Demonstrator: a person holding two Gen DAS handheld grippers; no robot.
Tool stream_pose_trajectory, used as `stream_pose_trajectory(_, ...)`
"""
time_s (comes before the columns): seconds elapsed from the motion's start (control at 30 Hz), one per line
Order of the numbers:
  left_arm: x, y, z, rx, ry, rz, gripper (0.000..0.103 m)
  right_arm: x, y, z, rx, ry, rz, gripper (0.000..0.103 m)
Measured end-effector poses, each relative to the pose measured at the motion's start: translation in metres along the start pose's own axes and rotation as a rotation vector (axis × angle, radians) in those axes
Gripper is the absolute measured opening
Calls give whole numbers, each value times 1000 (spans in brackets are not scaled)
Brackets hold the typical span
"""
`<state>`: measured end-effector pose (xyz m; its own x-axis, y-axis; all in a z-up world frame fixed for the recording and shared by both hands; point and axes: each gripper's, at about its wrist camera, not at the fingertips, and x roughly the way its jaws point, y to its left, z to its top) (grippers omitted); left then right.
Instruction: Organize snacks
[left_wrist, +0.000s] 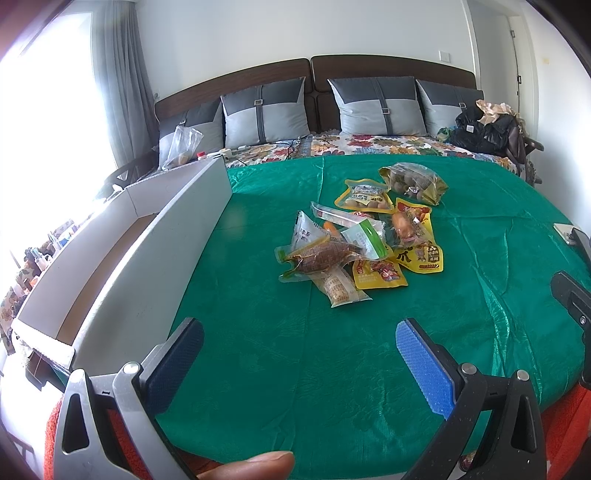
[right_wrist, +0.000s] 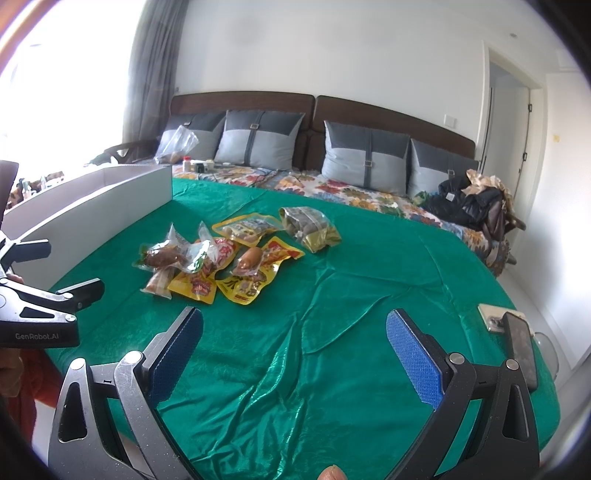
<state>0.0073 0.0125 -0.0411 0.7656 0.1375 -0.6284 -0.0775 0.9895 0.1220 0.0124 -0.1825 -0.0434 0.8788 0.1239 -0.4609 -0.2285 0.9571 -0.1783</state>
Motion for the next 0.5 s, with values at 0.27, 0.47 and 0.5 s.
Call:
stream_pose_trajectory(0.27,1,1,-1,0,1,0,103,0,1,-1,-1,1,0,101)
stream_pose_trajectory(0.47,2,2,-2,-1,4,1,103,0,2,-1,-2,2,1,101)
stream_pose_trajectory(0.5,2,2,-2,-1,5,0,103,0,2,-1,-2,2,0,101)
